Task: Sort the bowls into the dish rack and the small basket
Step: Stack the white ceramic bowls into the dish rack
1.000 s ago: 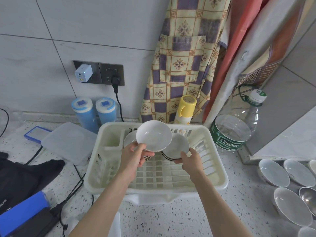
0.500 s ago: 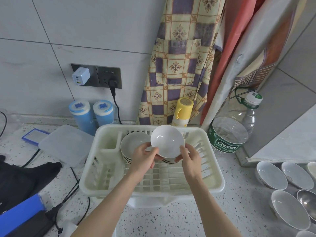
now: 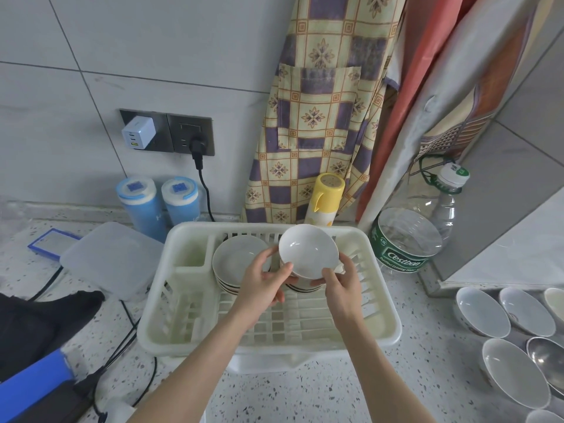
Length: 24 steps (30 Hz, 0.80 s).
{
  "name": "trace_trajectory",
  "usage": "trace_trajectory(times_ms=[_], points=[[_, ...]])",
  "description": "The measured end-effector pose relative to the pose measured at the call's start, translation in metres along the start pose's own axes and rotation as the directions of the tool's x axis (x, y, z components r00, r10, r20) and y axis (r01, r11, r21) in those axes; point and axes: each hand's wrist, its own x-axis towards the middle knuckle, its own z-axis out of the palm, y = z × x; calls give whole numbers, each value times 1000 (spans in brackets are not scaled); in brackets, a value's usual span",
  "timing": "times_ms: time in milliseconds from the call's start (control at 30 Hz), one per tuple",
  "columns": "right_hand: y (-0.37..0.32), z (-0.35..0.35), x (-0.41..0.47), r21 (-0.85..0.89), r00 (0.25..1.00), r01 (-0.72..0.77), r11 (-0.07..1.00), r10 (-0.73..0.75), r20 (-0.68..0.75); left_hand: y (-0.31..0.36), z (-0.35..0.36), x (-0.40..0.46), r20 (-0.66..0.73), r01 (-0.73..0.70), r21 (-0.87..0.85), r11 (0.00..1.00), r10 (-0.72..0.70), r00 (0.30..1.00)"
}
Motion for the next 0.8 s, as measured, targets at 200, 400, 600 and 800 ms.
trace_trajectory(times_ms=[200, 400, 600, 800], points=[[0, 2, 0, -79, 997, -13, 997, 7, -77, -6, 0, 4, -19, 35, 24, 999, -34, 999], [4, 3, 2, -162, 997, -40, 986, 28, -76, -11, -2, 5, 41, 148, 36, 988, -149, 988], [9, 4, 6, -210, 996, -73, 975, 59, -71, -18, -2, 5, 84, 317, 226, 921, -342, 936], [12, 5, 7, -265, 996, -92, 960, 83, -45, -17, 3, 8, 8, 325, 173, 930, -332, 943]])
